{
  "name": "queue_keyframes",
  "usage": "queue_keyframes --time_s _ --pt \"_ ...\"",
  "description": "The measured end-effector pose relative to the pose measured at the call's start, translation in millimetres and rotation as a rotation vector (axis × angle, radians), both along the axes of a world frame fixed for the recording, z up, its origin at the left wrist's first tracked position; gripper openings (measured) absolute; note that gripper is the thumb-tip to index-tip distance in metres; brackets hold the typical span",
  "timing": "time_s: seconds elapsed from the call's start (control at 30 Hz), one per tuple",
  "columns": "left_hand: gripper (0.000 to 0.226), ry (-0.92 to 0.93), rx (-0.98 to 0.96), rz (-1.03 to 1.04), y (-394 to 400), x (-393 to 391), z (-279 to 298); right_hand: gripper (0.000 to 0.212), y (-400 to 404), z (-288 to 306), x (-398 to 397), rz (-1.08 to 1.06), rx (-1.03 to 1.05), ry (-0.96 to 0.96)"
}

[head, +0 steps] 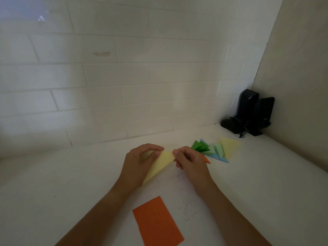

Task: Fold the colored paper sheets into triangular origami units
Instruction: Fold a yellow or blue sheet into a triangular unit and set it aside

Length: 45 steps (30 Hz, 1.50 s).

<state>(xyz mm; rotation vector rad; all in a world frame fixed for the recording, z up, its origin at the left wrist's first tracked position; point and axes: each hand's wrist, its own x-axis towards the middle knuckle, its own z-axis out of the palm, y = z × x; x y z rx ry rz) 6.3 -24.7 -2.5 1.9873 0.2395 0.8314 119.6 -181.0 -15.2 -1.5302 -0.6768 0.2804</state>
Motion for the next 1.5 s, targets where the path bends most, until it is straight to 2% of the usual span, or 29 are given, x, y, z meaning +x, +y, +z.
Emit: queue_keyframes --time_s 0.5,0.6,0.73,0.9,1.27,1.5 --pt "0.020 0.017 0.048 0.023 2.3 2.6 -5.7 0.035 0.8 1.4 0.8 -0.062 0.048 0.091" --pt "0.021 0.012 0.064 0.013 2.7 2.6 -5.8 0.031 0.1 2.0 0.3 -0.030 0.031 0.077" --pt "0.021 0.007 0.064 -0.040 0.6 1.2 -5.1 0.013 -1.0 4.7 -2.1 0.067 -0.044 0.029" --pt "0.023 0.026 0.061 -0.049 0.5 2.2 -6.0 0.023 0.2 3.7 -1.6 0.053 -0.047 0.047" --pt "0.023 -0.007 0.066 -0.011 2.3 1.9 -6.2 0.025 0.2 1.1 2.0 -0.004 0.014 0.070" --pt "0.020 0.056 0.066 0.017 -0.6 1.6 -3.6 0.030 2.2 -0.6 3.7 -0.051 0.011 0.043"
